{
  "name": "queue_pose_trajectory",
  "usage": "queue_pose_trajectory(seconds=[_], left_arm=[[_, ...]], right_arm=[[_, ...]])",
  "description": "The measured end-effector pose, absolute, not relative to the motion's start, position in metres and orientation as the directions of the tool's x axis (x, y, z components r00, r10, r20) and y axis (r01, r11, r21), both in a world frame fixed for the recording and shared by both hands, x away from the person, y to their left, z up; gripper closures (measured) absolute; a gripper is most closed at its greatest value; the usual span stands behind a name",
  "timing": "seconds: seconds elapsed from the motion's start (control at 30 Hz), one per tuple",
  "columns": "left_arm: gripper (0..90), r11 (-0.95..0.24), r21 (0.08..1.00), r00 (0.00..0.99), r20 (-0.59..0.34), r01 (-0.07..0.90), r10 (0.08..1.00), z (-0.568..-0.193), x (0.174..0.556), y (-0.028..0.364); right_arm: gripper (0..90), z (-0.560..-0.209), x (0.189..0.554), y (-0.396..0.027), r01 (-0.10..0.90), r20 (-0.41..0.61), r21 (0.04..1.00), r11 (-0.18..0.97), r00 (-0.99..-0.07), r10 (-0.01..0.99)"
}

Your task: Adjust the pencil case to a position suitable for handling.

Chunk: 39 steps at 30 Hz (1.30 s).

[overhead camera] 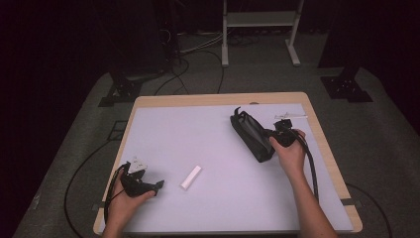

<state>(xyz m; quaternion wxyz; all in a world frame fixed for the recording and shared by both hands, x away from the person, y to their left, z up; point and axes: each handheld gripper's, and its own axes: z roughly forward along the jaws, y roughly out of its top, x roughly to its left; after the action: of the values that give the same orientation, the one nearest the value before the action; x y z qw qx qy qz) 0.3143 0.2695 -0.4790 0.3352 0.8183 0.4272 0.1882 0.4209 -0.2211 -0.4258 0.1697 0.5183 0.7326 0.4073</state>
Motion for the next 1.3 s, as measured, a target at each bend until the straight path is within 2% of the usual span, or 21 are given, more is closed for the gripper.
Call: queue_pose_trajectory(seconds=[0.5,0.93,1.3], left_arm=[[1.9,-0.410,0.710,0.564,0.022,0.572,0.826,-0.479,0.314,0.269],[1.8,-0.410,0.709,0.564,0.021,0.573,0.825,-0.479,0.314,0.270],[1.9,-0.411,0.709,0.565,0.022,0.573,0.825,-0.479,0.314,0.270]], right_arm=[[87.9,-0.417,0.412,-0.228,0.600,0.178,0.786,0.145,-0.445,0.878],[87.8,-0.406,0.393,-0.237,0.539,0.163,0.814,0.214,-0.567,0.808],[87.8,-0.408,0.381,-0.238,0.524,0.174,0.814,0.250,-0.632,0.755]])
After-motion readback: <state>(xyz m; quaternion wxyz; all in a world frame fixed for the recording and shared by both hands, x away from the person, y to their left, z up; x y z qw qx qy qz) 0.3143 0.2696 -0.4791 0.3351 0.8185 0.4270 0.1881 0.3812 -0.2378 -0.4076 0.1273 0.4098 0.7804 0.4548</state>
